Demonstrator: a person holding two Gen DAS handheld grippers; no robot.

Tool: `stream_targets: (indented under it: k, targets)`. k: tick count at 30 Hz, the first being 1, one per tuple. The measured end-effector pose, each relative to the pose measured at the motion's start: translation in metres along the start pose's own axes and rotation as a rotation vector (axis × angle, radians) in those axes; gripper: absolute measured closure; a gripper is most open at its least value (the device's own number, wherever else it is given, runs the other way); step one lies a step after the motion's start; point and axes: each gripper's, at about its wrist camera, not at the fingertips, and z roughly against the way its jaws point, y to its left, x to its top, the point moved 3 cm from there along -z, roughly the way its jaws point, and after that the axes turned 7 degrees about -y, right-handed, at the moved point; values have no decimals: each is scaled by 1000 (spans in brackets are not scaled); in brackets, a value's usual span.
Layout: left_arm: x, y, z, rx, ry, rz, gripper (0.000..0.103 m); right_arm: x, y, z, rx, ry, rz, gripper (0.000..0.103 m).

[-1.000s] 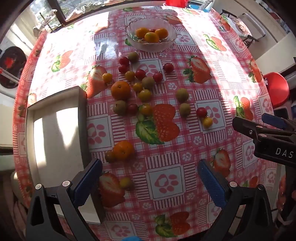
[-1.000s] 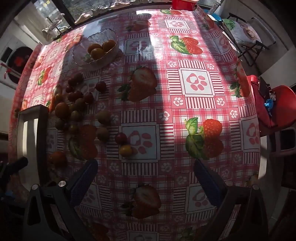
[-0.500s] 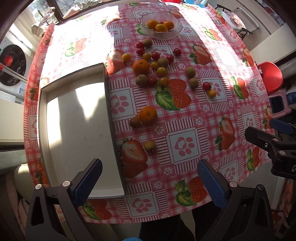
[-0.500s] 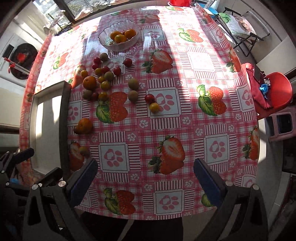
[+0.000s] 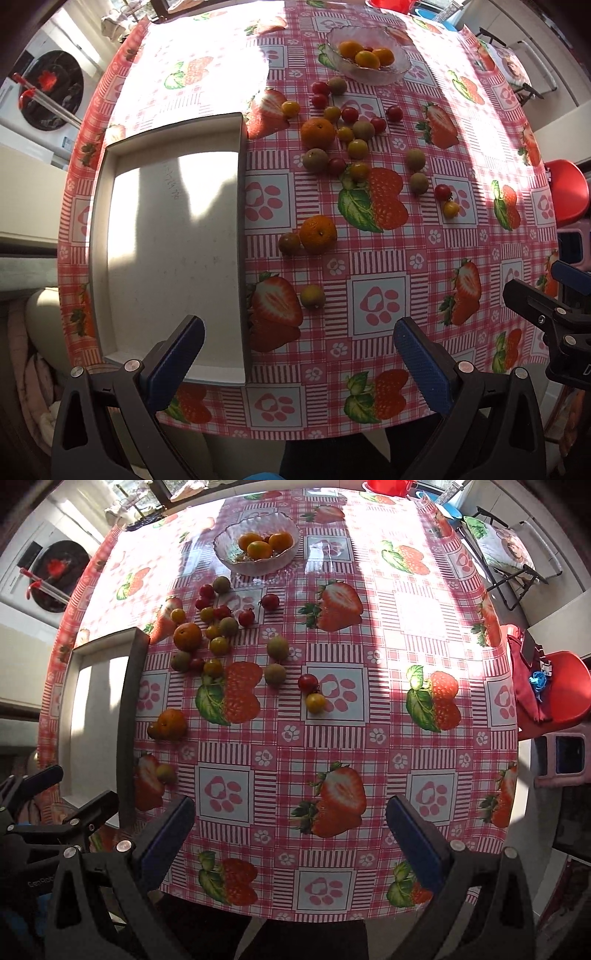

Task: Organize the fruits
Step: 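Move both grippers toward the fruits beside the white tray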

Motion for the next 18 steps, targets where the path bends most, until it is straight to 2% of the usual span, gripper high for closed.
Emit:
stream_targets:
  k: [13, 18]
  targets:
    - [0, -7, -12, 18, 50, -24, 0, 1, -3, -10, 16, 20, -10, 0]
    - [-2, -9, -17, -10, 78, -12, 0, 1, -4, -12, 20, 22, -14, 0]
